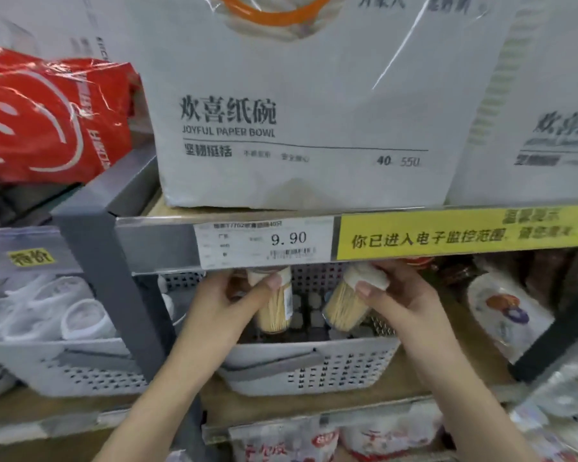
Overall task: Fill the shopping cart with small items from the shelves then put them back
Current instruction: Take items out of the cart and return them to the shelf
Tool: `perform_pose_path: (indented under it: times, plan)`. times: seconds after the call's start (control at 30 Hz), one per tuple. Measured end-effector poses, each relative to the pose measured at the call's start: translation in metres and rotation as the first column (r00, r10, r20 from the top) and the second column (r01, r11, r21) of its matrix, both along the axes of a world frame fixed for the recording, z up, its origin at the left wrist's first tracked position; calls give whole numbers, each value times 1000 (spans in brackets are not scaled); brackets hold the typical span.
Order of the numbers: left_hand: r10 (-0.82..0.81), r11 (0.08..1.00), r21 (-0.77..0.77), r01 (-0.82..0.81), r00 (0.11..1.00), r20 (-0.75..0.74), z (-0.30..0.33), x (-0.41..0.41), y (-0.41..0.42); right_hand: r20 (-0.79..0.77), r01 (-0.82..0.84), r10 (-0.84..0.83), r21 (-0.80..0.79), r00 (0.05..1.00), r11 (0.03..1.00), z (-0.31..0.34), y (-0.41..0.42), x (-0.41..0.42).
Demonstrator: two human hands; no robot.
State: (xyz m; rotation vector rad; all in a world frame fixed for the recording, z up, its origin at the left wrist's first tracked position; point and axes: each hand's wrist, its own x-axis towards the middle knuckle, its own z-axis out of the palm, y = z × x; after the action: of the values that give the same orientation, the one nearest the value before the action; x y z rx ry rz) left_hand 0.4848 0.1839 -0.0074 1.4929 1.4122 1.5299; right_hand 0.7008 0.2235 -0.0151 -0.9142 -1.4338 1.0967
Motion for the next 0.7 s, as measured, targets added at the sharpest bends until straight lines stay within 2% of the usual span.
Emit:
perform_pose_path:
  times: [0.17,0.23,0.33,0.47,0.53,0.63,0.7]
  plan:
    - [52,997,-47,-58,993,-109,-3,-5,-3,261,-150,139,24,955,988,3,22,-2]
    - [89,990,-88,-111,972,-219,-5,-6,-3,382,-215,205,-16,901,976,5,28,-2]
    - [149,963,-110,-246,826,-543,-5,-6,1,544,-316,304,-75,782,946,9,37,-2]
    - [64,928,-195,-319,649,-758,-3,-7,10,637,-372,362,-126,681,920,5,53,-6]
    - [-1,911,-256,-324,618,-786,-5,-9,14,659,-427,417,-158,626,890,2,59,-10]
    - [-97,888,-371,-271,679,-728,-7,-12,21,644,-491,503,-220,576,843,0,64,-14]
    - [-176,870,-428,-244,658,-732,-7,-11,25,641,-515,542,-255,544,818,0,67,-17]
